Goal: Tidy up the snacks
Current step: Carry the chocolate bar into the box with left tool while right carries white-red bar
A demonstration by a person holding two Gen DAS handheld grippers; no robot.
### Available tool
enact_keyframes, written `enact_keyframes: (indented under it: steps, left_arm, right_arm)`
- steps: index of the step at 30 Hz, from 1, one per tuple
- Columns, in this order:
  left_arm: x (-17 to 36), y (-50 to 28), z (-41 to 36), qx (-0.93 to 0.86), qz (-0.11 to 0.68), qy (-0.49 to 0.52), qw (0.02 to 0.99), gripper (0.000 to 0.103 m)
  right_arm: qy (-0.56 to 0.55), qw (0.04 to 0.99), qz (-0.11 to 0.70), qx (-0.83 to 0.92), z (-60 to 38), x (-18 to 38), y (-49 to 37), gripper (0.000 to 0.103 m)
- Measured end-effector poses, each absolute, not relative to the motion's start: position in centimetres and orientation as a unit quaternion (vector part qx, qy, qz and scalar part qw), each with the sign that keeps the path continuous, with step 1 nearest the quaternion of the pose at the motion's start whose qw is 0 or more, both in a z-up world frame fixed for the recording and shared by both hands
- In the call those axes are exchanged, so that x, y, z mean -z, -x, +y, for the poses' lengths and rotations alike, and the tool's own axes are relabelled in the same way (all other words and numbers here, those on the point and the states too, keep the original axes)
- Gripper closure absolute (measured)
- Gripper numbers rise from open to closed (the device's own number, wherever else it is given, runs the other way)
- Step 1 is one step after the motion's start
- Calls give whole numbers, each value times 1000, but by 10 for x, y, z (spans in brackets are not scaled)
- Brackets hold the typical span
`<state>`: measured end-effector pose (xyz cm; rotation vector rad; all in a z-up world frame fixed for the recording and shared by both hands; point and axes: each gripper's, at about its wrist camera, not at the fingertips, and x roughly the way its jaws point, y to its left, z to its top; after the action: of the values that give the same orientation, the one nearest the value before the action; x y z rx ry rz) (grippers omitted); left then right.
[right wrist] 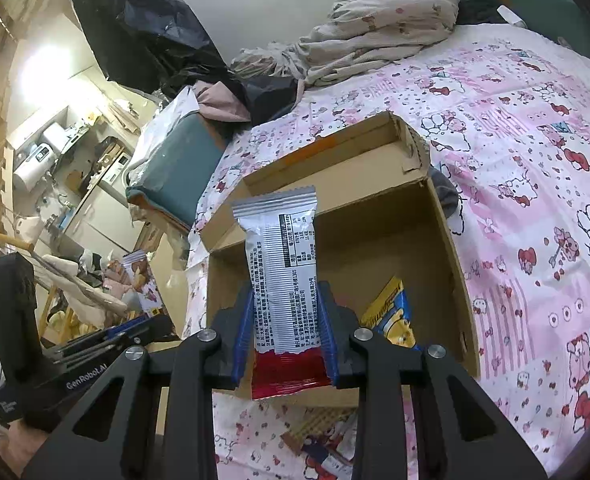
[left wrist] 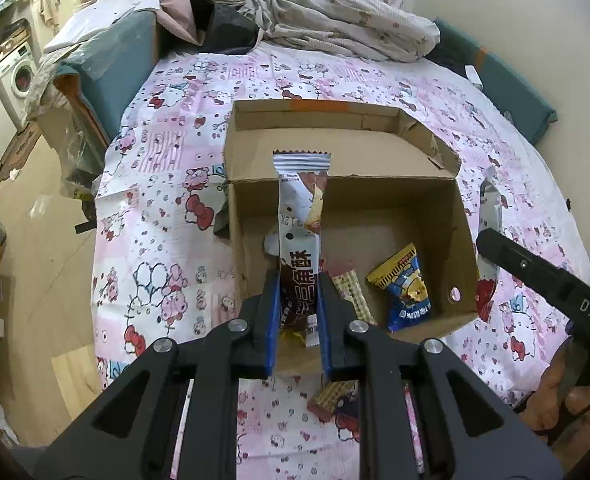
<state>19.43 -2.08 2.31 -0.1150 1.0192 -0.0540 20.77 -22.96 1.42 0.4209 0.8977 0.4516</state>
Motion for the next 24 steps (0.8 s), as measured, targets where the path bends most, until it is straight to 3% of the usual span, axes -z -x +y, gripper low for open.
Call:
enact_keyframes:
  steps: [13, 24]
  left_arm:
    - [29, -218, -26, 29, 501, 59, 863, 89]
    - [42, -225, -24, 35, 496, 54, 866, 89]
  right_arm:
    - [-218, 840, 462, -183, -242, 31, -222, 72]
    - [-208, 815, 508, -187, -225, 63, -237, 71]
